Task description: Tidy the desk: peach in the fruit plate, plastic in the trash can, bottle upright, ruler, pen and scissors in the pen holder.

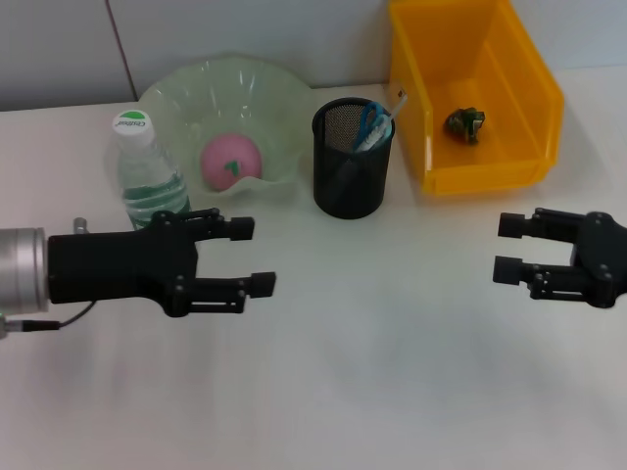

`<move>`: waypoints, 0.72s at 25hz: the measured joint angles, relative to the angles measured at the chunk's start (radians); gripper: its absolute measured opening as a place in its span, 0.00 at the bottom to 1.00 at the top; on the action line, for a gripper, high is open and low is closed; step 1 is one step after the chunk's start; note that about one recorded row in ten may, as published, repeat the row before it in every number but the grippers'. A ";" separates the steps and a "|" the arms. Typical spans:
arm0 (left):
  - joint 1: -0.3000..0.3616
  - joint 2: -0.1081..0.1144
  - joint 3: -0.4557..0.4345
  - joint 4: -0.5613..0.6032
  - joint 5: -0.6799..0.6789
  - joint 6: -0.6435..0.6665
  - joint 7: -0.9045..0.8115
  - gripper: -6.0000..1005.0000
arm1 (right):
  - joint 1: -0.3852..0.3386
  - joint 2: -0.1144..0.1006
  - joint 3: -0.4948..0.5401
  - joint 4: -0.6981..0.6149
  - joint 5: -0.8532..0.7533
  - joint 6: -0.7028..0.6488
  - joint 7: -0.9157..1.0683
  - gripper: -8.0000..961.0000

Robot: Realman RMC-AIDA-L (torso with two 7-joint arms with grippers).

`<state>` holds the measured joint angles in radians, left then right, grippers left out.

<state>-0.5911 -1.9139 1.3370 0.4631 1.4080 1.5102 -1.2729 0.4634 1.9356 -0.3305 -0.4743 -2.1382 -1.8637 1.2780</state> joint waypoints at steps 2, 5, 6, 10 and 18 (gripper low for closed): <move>-0.006 0.010 -0.020 0.003 0.038 0.004 -0.035 0.82 | 0.029 -0.010 -0.029 -0.007 -0.015 0.031 0.000 0.80; -0.019 0.018 -0.078 0.004 0.108 0.017 -0.100 0.82 | 0.076 -0.018 -0.069 -0.001 -0.021 0.072 0.000 0.80; -0.021 0.020 -0.100 0.005 0.130 0.026 -0.112 0.82 | 0.088 -0.018 -0.075 -0.001 -0.022 0.083 0.000 0.80; -0.025 0.026 -0.161 0.021 0.202 0.046 -0.130 0.82 | 0.121 -0.011 -0.103 0.004 -0.022 0.105 0.000 0.80; -0.020 0.031 -0.209 0.042 0.242 0.061 -0.131 0.82 | 0.133 -0.003 -0.125 0.008 -0.022 0.124 0.001 0.80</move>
<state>-0.6109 -1.8829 1.1276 0.5050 1.6501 1.5713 -1.4040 0.5963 1.9331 -0.4551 -0.4661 -2.1605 -1.7398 1.2789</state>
